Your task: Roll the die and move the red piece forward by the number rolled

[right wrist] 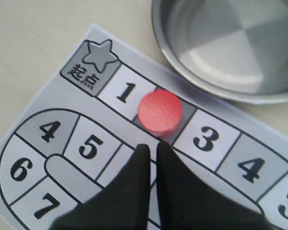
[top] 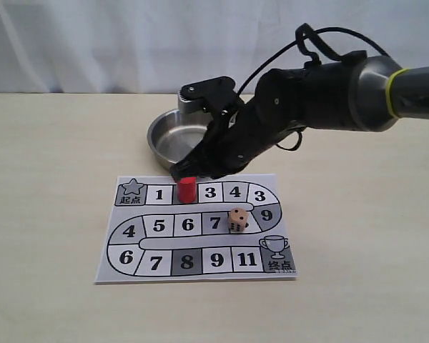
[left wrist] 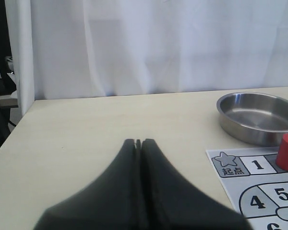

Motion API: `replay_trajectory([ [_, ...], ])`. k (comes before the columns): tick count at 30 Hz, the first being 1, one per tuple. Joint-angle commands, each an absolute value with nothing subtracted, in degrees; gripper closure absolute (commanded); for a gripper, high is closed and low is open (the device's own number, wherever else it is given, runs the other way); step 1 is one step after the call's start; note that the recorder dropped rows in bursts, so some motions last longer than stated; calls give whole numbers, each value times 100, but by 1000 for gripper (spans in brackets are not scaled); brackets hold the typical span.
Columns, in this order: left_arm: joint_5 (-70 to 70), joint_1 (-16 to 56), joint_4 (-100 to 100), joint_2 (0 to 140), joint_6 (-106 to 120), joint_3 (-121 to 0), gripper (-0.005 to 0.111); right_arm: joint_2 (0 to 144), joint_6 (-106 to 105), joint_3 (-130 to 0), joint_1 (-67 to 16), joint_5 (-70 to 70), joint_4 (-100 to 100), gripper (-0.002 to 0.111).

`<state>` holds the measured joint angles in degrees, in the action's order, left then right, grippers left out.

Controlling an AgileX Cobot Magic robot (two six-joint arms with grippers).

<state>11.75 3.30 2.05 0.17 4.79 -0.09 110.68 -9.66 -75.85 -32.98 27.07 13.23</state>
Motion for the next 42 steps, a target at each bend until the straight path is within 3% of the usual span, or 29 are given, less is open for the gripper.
replay_trajectory([
  [1, 1124, 330, 211, 0, 480, 0, 107, 11012, -786, -7595, -2738, 3489, 1308, 104],
  [12, 1124, 330, 211, 0, 480, 0, 107, 10928, -675, -7561, -727, 4899, 955, 104],
  [20, 1124, 330, 211, 0, 480, 0, 107, 10866, -686, -7561, 9, 5330, 462, 104],
  [28, 1124, 330, 211, 0, 480, 0, 107, 10850, -966, -7561, 472, 5380, 186, 104],
  [42, 1124, 330, 211, 0, 480, 0, 107, 10253, -980, -7465, 472, 5306, 79, 104],
])
